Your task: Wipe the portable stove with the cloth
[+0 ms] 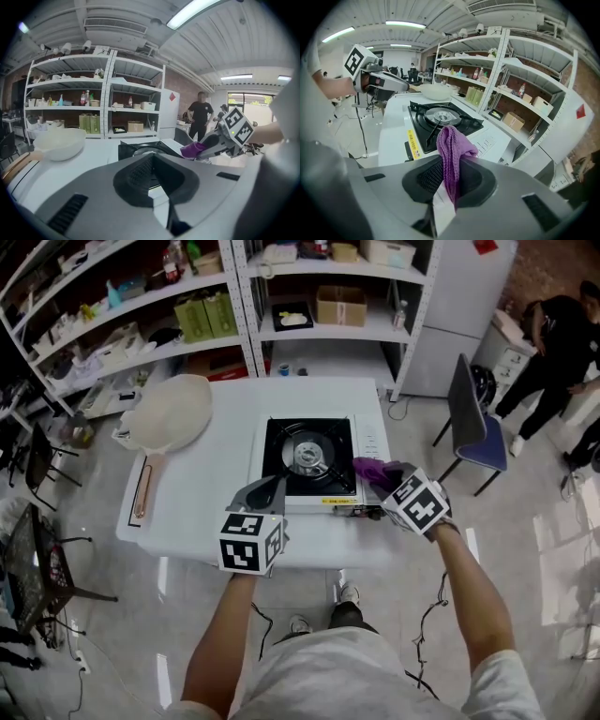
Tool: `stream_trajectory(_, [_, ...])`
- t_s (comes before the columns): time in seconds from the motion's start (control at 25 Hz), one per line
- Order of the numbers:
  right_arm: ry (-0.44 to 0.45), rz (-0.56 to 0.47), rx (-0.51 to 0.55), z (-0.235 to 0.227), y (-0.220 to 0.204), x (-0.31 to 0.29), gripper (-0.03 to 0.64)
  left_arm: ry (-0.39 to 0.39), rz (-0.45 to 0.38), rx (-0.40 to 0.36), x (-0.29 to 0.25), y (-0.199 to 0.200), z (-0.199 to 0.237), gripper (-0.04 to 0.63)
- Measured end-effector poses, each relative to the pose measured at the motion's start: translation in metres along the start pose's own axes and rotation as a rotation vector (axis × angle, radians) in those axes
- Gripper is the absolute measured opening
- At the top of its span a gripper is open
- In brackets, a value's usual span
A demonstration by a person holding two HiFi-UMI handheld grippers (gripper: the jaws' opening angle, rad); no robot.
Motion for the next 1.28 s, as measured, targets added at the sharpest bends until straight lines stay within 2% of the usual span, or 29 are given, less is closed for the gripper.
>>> stream_trajectory(0.72, [-0.044,0.014,-0.048,0.036,-0.024,0.026,0.063,-0.076,0.000,-0.022,0.017,-0.015,-0.002,0.005])
stream_trajectory(1.0, [-0.025,0.022,0.018,0.042,-0.021,0.041,0.063,-0.097,-0.002,-0.023,0.021,-0.017,-0.004,0.005])
stream_trajectory(1.28, [0.027,0.079,0.190,0.044,-0.002,0.053,0.063,-0.073,-0.012,-0.015,0.029,-0.018,0.012,0.005])
Point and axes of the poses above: the fingertips, and each gripper's own axes: x backward along the fingers, z to its left, y out of its top, the point moved 3 cm from there along x, backward along the fingers, and after that the axes turned 7 degrees about -x, right-handed, at the moved point
